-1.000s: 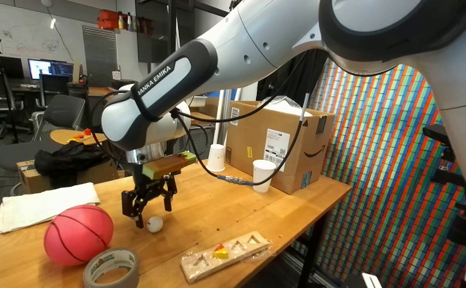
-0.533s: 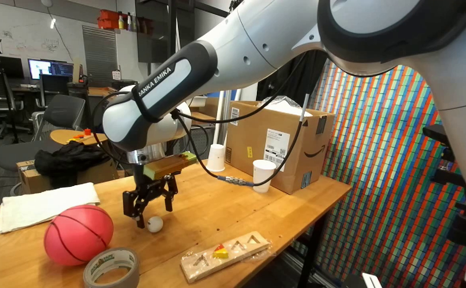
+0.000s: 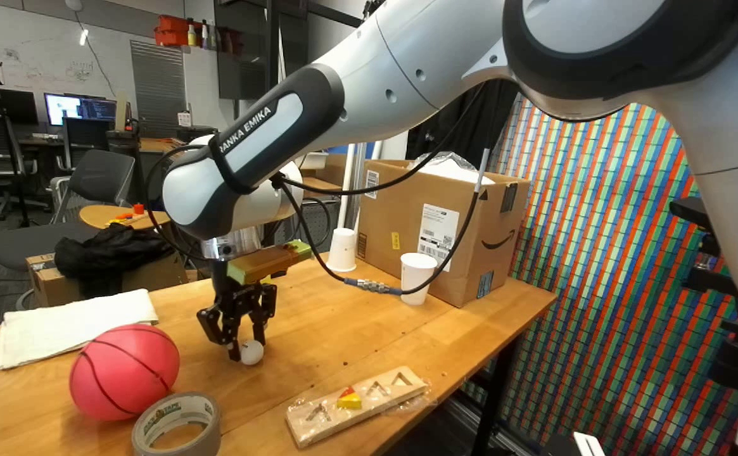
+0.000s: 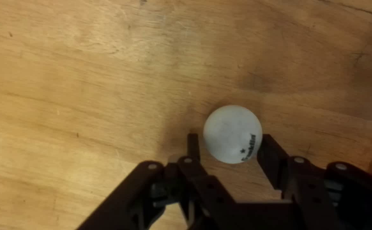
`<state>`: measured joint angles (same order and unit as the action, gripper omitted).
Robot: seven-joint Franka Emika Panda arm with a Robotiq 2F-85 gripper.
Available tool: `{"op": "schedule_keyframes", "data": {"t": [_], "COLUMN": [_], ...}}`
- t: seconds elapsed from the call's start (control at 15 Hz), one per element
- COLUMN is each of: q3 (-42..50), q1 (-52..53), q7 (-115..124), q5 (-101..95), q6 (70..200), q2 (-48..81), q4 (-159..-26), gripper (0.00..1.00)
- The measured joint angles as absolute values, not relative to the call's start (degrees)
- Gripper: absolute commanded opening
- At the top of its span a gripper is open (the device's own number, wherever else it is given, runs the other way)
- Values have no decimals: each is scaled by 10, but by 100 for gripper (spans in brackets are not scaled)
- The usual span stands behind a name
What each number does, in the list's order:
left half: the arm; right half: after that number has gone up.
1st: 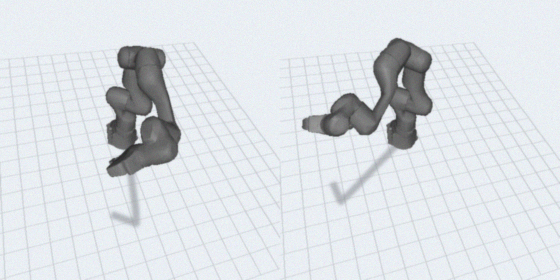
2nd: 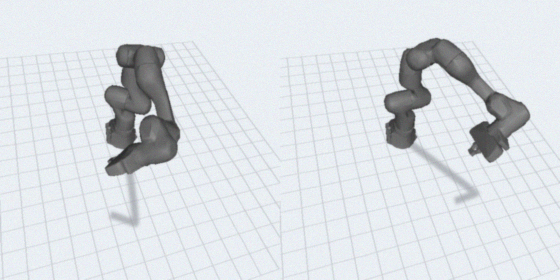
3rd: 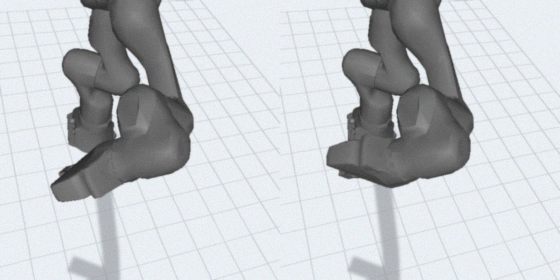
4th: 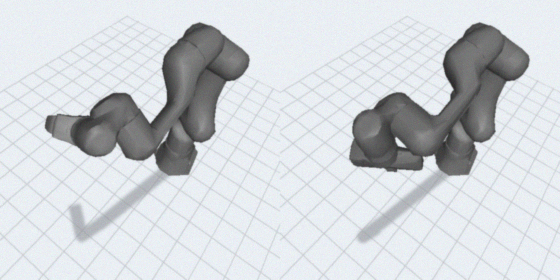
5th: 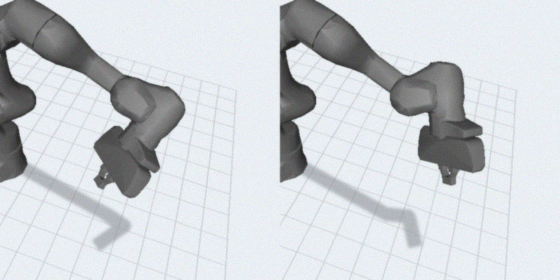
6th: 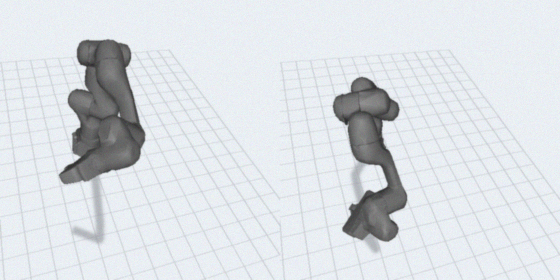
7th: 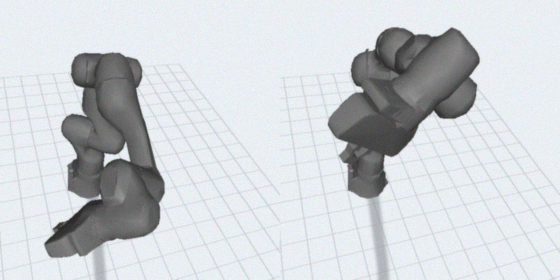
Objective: Put the white ball in the cup, then put the basketball on the tape
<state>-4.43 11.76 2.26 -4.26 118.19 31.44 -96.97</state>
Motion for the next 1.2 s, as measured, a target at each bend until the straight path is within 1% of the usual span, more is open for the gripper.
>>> {"op": "schedule_keyframes", "data": {"t": [0.07,0.13,0.2,0.4,0.87,1.0,1.2], "q3": [-44,-44,-44,-44,-41,-37,-28], "q1": [118,118,118,118,118,116,112], "q7": [23,23,23,23,26,28,31], "q5": [-43,-43,-43,-43,-58,-63,-70], "q6": [1182,1182,1182,1182,1182,1182,1182], "q2": [314,314,314,314,311,308,299], "q4": [-970,-969,-969,-969,-963,-955,-942], "gripper": [27,29,28,23,22,24,22]}}
